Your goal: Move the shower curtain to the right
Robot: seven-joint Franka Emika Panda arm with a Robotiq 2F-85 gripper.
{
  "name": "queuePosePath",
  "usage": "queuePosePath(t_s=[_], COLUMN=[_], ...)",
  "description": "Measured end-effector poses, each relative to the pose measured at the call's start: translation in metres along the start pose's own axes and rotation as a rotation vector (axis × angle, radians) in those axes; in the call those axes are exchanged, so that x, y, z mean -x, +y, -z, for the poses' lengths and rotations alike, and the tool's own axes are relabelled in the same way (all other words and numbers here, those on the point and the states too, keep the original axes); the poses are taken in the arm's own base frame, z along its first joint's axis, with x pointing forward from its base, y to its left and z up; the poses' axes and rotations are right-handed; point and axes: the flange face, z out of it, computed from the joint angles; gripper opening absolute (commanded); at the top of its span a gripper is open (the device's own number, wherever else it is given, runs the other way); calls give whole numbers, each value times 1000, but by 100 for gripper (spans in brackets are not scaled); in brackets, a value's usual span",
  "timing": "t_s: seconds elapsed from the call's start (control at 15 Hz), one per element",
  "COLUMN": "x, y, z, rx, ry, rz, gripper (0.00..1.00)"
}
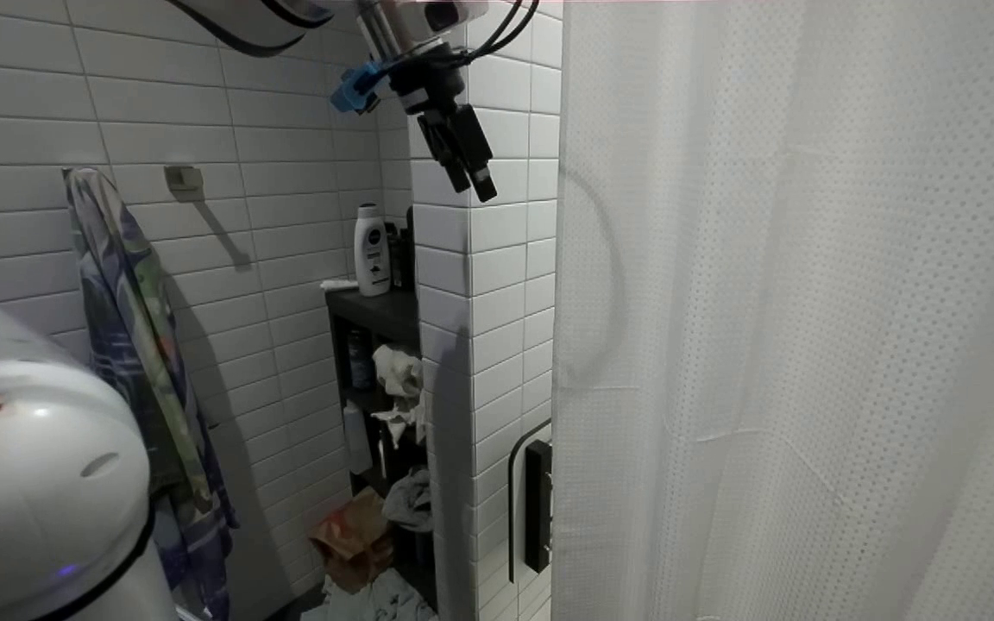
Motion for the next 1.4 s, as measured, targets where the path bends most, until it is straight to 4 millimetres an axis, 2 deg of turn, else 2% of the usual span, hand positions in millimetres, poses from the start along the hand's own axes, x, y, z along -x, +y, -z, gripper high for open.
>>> queuePosePath(t_s=[0.4,0.87,1.07,1.4], x=[-14,-18,-22,-31], y=[3,-9,-12,-9], z=[-4,2,-7,-39], rx=[57,172,189,208], ry=[124,232,247,218], rz=[66,240,278,292], gripper=[100,100,100,100])
